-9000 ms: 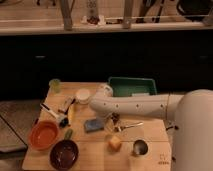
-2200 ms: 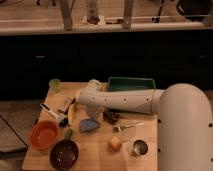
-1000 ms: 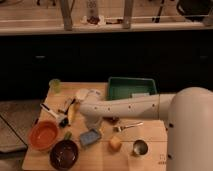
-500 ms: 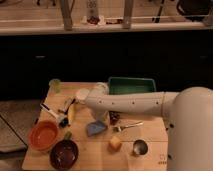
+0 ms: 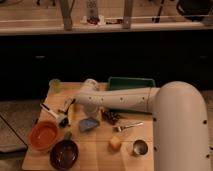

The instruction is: Wipe table surface with sponge

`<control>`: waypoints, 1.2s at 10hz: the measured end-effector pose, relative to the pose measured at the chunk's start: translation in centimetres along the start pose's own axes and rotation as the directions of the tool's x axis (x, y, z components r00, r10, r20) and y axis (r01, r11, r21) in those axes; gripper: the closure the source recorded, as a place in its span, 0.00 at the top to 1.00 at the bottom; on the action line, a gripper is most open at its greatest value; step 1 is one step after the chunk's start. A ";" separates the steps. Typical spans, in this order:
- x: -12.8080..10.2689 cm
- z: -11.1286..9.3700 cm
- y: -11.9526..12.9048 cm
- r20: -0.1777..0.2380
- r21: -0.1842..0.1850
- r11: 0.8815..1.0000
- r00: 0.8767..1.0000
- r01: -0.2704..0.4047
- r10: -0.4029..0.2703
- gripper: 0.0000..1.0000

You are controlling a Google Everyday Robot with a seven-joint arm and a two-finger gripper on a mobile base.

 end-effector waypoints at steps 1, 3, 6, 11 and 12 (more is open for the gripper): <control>-1.1 0.4 -1.3 0.015 0.004 0.999 0.999 0.034 -0.034 0.00; -2.4 1.0 -2.1 0.032 0.006 0.997 0.996 0.080 -0.080 0.00; -4.6 1.5 0.0 0.060 0.000 0.996 0.994 0.089 -0.089 0.00; -2.3 1.7 8.5 0.060 -0.029 0.999 0.998 -0.016 0.018 0.00; -1.4 1.6 8.8 0.048 -0.029 0.999 0.998 -0.030 0.032 0.00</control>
